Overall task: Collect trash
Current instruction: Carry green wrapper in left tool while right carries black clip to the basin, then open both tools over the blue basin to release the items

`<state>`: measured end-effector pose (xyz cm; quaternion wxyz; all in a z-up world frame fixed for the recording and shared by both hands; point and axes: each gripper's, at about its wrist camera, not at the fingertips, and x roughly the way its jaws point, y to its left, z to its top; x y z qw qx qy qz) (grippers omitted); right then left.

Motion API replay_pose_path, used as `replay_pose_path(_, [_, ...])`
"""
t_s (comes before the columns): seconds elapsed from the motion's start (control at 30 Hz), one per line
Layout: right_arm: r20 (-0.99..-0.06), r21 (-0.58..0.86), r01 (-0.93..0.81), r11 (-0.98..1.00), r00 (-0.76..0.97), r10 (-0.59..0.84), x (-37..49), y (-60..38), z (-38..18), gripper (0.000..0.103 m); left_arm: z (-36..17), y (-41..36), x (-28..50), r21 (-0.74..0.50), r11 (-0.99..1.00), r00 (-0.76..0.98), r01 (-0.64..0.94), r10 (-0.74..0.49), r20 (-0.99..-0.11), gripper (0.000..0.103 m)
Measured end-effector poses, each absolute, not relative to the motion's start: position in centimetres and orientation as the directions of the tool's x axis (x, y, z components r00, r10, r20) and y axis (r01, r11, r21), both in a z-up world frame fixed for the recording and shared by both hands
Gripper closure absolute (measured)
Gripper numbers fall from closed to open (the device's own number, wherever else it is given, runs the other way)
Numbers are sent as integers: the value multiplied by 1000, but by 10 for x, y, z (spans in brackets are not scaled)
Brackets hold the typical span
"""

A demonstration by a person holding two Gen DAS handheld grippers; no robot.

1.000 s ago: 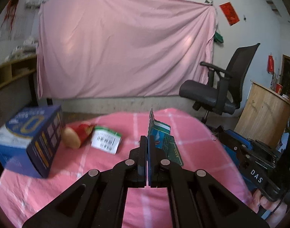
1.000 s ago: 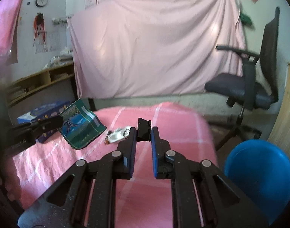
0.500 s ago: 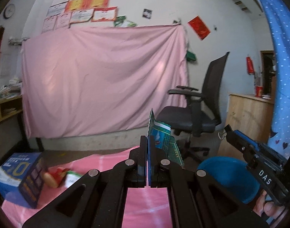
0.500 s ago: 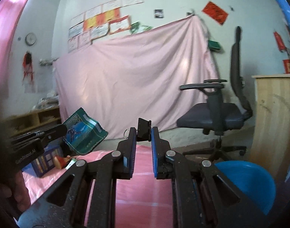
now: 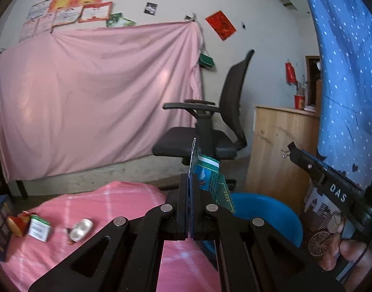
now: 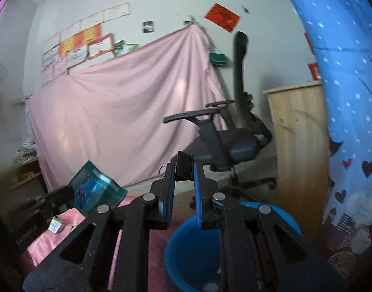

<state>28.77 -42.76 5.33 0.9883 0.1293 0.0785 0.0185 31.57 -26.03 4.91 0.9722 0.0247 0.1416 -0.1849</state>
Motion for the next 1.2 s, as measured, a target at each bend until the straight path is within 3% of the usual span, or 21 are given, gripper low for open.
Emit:
replay_pose_path(0.93, [-380,337,120,934,925,19,320,-469,12,62,-3,-335,370,-135,868,691,478,-466,-552,103])
replay_pose_path(1.2, [-411,337,123,933,911,28,327,-472,7,56,-14,-328,378,-177,871,651,459,-465,-600,93])
